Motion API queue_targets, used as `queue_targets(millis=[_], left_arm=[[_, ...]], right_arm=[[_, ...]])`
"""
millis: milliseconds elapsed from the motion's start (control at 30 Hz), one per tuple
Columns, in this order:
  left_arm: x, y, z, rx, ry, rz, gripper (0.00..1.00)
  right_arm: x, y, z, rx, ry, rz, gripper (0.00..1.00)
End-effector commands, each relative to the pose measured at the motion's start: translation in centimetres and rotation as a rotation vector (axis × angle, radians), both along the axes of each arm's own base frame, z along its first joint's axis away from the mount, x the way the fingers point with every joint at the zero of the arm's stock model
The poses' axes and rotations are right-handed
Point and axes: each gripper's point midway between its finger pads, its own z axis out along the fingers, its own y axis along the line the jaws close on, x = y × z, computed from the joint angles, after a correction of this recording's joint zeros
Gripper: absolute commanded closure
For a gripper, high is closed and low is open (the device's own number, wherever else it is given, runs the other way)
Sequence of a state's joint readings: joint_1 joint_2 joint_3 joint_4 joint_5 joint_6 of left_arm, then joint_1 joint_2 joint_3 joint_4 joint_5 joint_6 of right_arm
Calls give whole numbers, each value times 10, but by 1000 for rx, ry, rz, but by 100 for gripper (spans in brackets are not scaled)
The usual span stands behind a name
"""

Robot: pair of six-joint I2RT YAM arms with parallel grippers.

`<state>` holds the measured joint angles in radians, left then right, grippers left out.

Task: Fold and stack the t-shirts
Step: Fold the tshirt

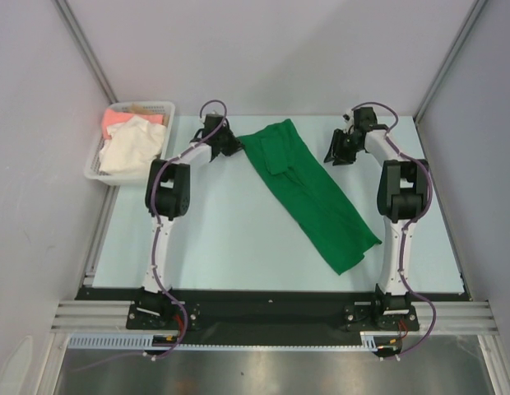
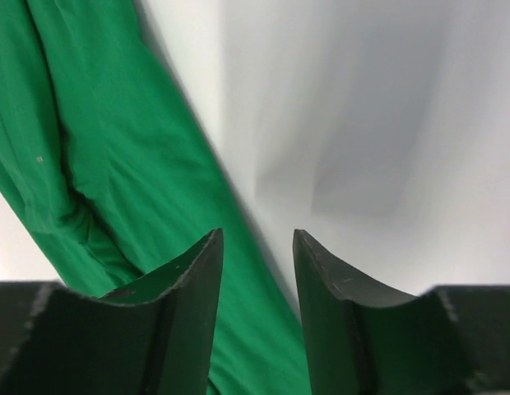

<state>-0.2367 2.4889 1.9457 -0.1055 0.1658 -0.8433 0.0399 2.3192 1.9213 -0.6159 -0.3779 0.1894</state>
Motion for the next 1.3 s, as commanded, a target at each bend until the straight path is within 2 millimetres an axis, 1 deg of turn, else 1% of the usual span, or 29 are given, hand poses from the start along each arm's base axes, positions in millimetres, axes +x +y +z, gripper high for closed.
queue_targets(millis=[0, 200, 267, 300, 333, 367, 433, 467, 500, 533, 600, 633, 667, 733, 800, 833, 867, 900, 933, 967, 1000, 1033, 1067, 1100, 1133, 1167, 1200, 1233, 1267], left_arm=[[20, 9, 10, -74, -25, 28, 100], [57, 24, 31, -39, -124, 47, 100], [73, 29, 53, -28, -194, 55, 100], [78, 36, 47, -21, -200, 60, 100], [87, 38, 60, -28, -238, 58, 100], [91, 46, 60, -25, -245, 62, 99], [92, 51, 60, -19, -238, 61, 86], [91, 55, 62, 6, -243, 55, 75], [88, 56, 67, 23, -248, 55, 53], [85, 56, 90, 26, -279, 43, 48], [72, 50, 91, 59, -272, 4, 38], [66, 50, 109, 78, -286, -2, 37], [61, 50, 114, 114, -288, -20, 35], [46, 47, 124, 151, -267, -37, 34], [20, 46, 145, 169, -248, -40, 36], [0, 48, 123, 183, -181, -41, 37], [-18, 43, 164, 178, -236, -43, 39], [-32, 41, 169, 182, -236, -46, 41], [-58, 42, 138, 198, -162, -56, 42], [-82, 31, 178, 170, -224, -68, 45], [-99, 26, 177, 159, -213, -79, 49], [-127, 23, 152, 155, -153, -100, 53], [-151, 4, 153, 121, -140, -135, 60], [-173, -2, 175, 96, -174, -142, 62], [-200, -6, 149, 99, -112, -157, 64], [-224, -25, 147, 73, -94, -187, 65], [-242, -29, 163, 54, -126, -180, 66], [-266, -32, 140, 58, -71, -189, 66], [-290, -54, 141, 10, -59, -213, 67]], right_arm=[[-1, -10, 45, -24, -73, -62, 56], [-22, -29, 54, -154, -20, -116, 54], [-36, -32, 54, -175, 27, -115, 52], [-44, -32, 51, -177, 48, -112, 52], [-52, -31, 55, -176, 61, -102, 51], [-57, -31, 55, -174, 70, -101, 51], [-70, -31, 51, -171, 99, -99, 49], [-75, -30, 50, -163, 107, -98, 48], [-80, -30, 55, -160, 103, -99, 47], [-89, -29, 50, -157, 124, -93, 46], [-98, -28, 53, -152, 129, -97, 44], [-103, -29, 52, -153, 136, -95, 42], [-112, -29, 47, -154, 162, -96, 41], [-122, -32, 52, -168, 168, -106, 39], [-135, -42, 48, -202, 207, -144, 34], [-143, -50, 52, -223, 220, -172, 32], [-148, -54, 52, -221, 235, -195, 32], [-158, -59, 48, -213, 263, -220, 31], [-162, -59, 56, -191, 250, -247, 30], [-166, -69, 57, -179, 251, -285, 30], [-174, -73, 54, -174, 261, -304, 29], [-174, -73, 57, -164, 243, -319, 29], [-176, -73, 67, -155, 209, -324, 29], [-179, -73, 65, -152, 206, -332, 28], [-180, -72, 68, -147, 199, -341, 28], [-181, -69, 74, -129, 186, -348, 28], [-183, -68, 76, -120, 182, -353, 28], [-185, -65, 78, -112, 181, -351, 28], [-186, -61, 81, -95, 181, -354, 28]])
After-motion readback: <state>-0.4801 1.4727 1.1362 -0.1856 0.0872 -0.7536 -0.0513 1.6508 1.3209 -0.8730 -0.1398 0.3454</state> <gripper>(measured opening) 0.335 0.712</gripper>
